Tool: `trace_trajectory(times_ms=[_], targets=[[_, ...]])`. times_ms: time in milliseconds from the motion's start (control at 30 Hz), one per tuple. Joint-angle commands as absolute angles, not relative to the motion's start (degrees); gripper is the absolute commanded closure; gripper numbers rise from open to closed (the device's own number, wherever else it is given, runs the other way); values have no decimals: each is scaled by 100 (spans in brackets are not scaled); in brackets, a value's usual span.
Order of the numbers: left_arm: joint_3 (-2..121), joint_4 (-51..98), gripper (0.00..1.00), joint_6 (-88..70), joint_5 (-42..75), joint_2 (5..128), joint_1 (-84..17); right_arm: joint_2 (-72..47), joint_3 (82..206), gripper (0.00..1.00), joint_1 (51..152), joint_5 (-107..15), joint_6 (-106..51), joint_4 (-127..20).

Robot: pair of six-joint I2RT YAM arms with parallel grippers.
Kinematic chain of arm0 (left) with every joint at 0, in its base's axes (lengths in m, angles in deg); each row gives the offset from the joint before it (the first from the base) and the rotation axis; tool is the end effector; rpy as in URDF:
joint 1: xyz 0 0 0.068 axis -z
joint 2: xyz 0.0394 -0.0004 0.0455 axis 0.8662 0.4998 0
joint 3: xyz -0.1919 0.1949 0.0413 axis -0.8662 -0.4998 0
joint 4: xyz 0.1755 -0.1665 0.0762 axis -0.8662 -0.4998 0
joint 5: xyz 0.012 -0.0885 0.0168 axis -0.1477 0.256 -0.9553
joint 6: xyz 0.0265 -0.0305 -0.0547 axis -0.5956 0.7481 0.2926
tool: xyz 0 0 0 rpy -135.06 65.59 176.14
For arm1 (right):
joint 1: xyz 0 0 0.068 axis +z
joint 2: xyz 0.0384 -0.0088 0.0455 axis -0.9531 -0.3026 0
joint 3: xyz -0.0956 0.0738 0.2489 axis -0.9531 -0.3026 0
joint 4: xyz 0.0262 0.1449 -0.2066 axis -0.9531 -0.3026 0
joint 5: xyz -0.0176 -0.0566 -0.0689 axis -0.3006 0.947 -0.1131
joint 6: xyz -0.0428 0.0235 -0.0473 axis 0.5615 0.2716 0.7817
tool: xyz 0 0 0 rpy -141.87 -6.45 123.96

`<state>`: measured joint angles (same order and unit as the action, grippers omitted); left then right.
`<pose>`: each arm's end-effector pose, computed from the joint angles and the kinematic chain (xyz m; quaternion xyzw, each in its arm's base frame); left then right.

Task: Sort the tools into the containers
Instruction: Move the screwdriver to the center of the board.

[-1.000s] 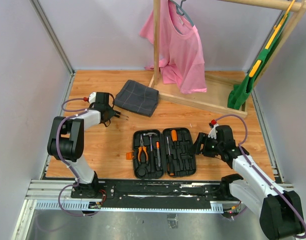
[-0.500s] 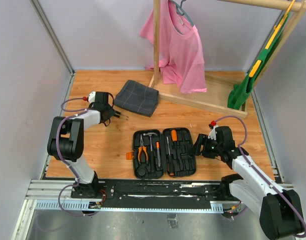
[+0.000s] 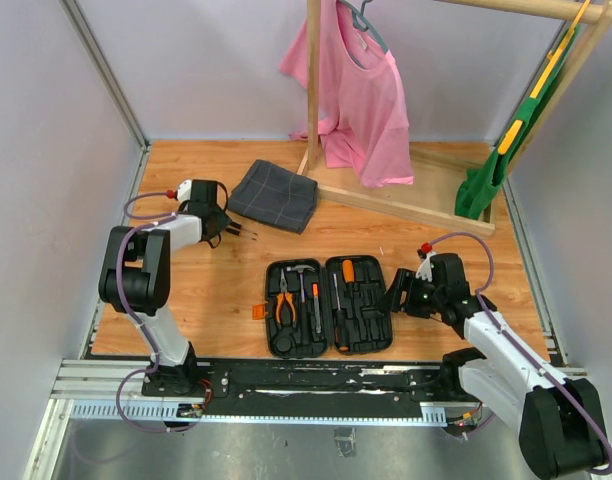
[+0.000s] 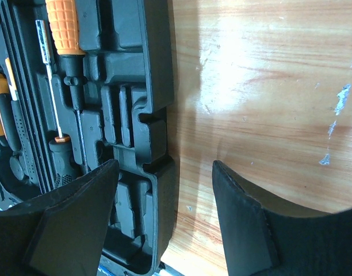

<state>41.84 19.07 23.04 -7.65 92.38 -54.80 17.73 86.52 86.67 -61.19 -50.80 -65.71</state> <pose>0.3619 -0.0181 0.1506 -0.3485 0.8601 -0.0264 0.3716 0.1593 0.0628 0.1573 0.0477 0.9071 0.3124 0.2780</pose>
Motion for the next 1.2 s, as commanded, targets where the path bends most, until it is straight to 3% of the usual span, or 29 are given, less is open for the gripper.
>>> trace_trajectory(times_ms=[0, 333, 533, 800, 1167], targets=[[4257, 1830, 57, 2247, -847, 9345, -5544, 1824, 8581, 33, 8711, -6195, -5119, -6520], [3977, 1639, 62, 2131, -1041, 9156, -5544, 1786, 8535, 32, 8710, -6210, -5157, -6445], [3901, 1443, 72, 1871, -1141, 9174, -5544, 1778, 8524, 32, 8707, -6212, -5144, -6434], [3669, 1414, 79, 1699, -1196, 9022, -5544, 1780, 8506, 32, 8707, -6238, -5139, -6414], [3131, 1319, 80, 1365, -1082, 8541, -5544, 1754, 8515, 31, 8710, -6235, -5129, -6382]])
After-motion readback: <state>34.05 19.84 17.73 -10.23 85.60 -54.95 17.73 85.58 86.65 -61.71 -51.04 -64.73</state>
